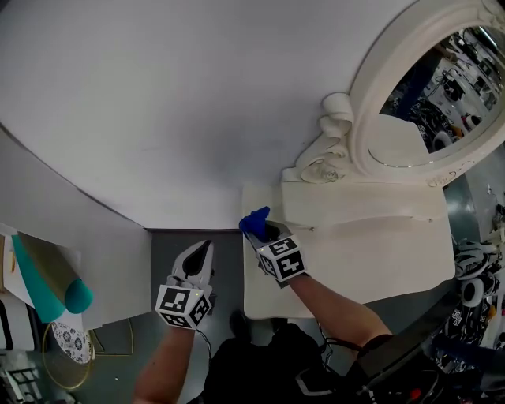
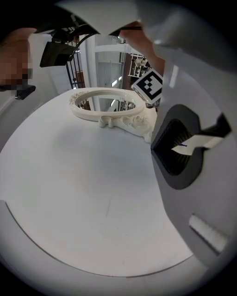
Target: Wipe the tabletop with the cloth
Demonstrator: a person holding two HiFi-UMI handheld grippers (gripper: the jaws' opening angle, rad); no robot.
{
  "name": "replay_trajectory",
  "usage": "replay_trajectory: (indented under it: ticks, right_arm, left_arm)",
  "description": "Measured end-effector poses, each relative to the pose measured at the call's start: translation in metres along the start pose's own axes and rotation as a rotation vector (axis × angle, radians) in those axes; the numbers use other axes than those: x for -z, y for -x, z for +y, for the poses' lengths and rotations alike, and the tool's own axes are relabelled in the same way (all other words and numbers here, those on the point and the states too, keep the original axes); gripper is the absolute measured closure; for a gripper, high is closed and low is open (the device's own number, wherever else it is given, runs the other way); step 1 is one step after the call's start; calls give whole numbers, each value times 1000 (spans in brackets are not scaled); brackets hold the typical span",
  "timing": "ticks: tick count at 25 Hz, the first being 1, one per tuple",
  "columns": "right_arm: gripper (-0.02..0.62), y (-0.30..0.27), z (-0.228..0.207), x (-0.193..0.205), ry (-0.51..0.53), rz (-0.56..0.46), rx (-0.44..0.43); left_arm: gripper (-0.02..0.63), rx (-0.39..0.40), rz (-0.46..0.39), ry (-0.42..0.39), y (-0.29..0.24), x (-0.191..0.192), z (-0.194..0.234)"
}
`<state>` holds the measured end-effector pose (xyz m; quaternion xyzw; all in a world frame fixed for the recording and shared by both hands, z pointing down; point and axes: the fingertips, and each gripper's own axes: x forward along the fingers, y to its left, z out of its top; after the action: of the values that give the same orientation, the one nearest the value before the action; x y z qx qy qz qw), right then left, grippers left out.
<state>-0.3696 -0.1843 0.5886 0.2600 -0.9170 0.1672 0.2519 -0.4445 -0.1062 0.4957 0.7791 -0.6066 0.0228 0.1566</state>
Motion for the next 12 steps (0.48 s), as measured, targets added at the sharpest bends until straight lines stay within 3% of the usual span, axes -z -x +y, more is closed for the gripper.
replay_trajectory:
  ticks: [12]
  right_arm:
    - [468, -59, -22, 58, -39, 201, 75]
  left_arm:
    - [598, 5, 55, 19, 13, 25, 6]
